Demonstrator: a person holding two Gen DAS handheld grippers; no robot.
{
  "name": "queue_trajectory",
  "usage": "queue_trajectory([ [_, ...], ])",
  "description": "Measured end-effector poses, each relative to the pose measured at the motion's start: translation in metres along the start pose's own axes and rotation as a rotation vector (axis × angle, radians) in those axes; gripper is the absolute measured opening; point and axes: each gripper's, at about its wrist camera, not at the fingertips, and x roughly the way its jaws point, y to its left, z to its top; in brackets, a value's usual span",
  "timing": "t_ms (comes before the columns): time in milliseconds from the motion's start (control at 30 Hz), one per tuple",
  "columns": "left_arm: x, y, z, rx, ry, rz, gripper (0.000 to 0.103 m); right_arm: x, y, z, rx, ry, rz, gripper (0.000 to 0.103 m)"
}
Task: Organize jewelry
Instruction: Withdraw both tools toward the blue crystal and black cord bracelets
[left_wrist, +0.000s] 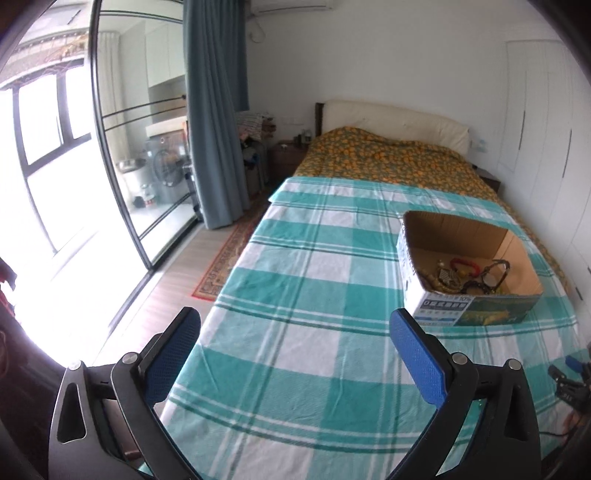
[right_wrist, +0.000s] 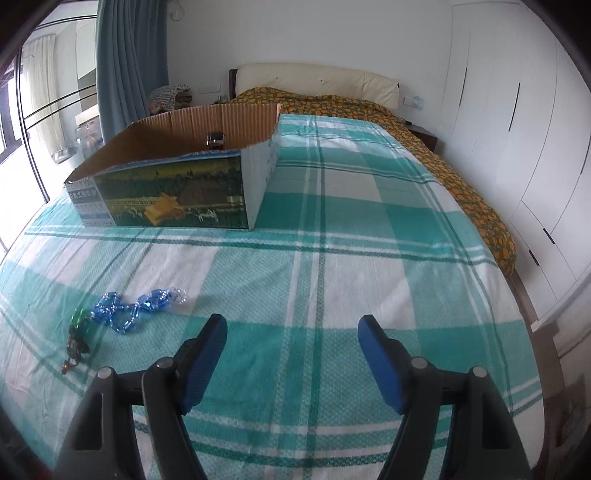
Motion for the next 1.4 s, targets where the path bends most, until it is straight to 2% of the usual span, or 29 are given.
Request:
queue_trajectory([
  [133, 0.013, -0.002, -0.029, -0.031, 0.072, -0.027, 0.102, -0.002, -0.010, -0.013, 0.052, 0.008, 0.001, 0.075],
  [267, 0.052, -0.023, -0.072, -0.079, 0.196, -0.125, 0.102, -0.004, -0.014, -0.020, 0.078, 0.007, -0.007, 0.075],
  [367, 0.071, -0.049, -0.096, -0.058, 0.236, -0.175, 0.102, -0.005, -0.016, -0.026, 0.094, 0.006, -0.007, 0.075],
  [533, 0.084, -0.088, -0.117, 0.059, 0.229, -0.165, 0.102, -0.001, -0.016, -0.037, 0.115, 0.028, 0.002, 0.076],
  [633, 0.090, -0.106, -0.123, 0.127, 0.240, -0.161, 0.102, -0.003, -0.009, -0.043, 0.092, 0.017, -0.025, 0.081],
  [800, 0.097, -0.125, -0.130, 0.184, 0.273, -0.175, 0.102, -0.004, -0.005, -0.047, 0.090, 0.000, -0.054, 0.083],
  [967, 0.099, -0.125, -0.130, 0.161, 0.291, -0.186, 0.103, -0.003, -0.006, -0.046, 0.098, 0.004, -0.059, 0.084],
  [1167, 0.099, -0.123, -0.133, 0.141, 0.275, -0.174, 0.103, -0.002, -0.006, -0.048, 0.099, -0.010, -0.061, 0.087],
  [1400, 0.094, -0.125, -0.137, 0.143, 0.262, -0.184, 0.103, -0.004, -0.009, -0.048, 0.110, -0.018, -0.020, 0.091],
])
